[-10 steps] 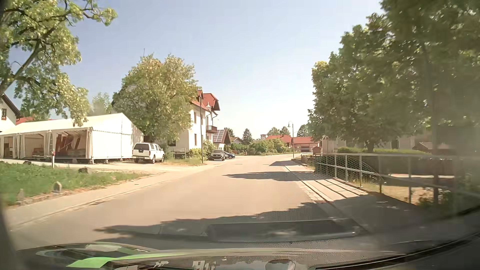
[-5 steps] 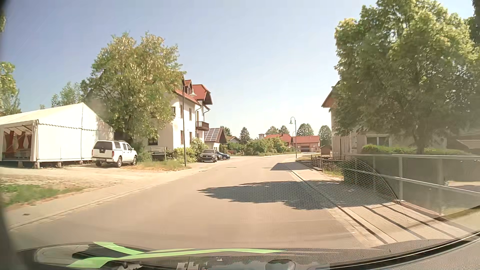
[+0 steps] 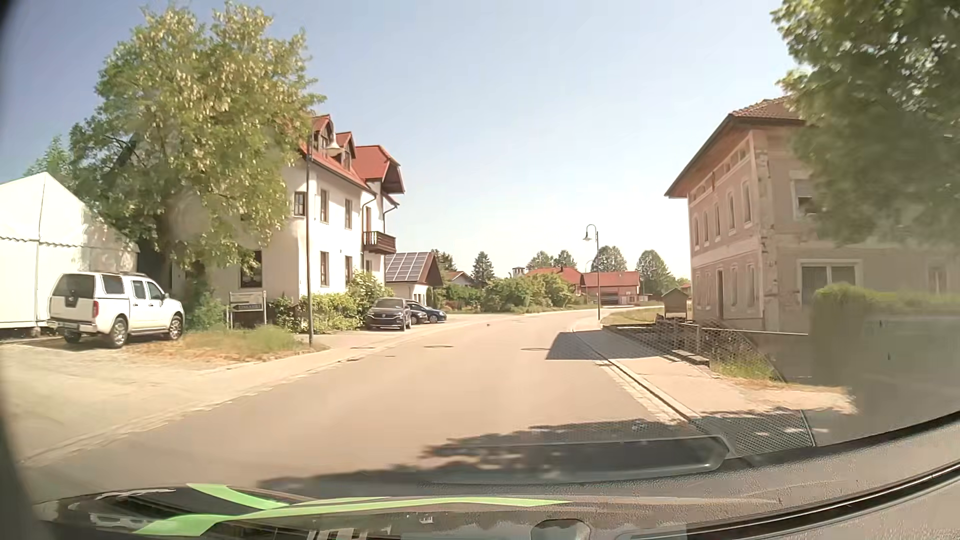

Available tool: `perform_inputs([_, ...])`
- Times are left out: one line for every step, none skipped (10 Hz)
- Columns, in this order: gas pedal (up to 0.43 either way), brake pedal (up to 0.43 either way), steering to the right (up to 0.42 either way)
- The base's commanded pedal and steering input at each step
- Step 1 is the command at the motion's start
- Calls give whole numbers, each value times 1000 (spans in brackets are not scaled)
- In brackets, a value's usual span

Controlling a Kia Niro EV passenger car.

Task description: Follow the waypoints while adhering to traffic rules and regulations

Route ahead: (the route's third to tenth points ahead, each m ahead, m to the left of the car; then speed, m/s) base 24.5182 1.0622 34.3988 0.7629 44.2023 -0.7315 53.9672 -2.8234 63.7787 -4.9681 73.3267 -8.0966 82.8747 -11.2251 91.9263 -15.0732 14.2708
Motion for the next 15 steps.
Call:
perform_inputs([150, 0, 6])
perform_inputs([150, 0, 6])
perform_inputs([150, 0, 6])
perform_inputs([150, 0, 6])
perform_inputs([157, 0, 6])
perform_inputs([177, 0, 6])
perform_inputs([177, 0, 6])
perform_inputs([177, 0, 6])
perform_inputs([189, 0, 6])
perform_inputs([189, 0, 8])
perform_inputs([189, 0, 10])
perform_inputs([189, 0, 12])
perform_inputs([189, 0, 13])
perform_inputs([177, 0, 13])
perform_inputs([169, 0, 13])
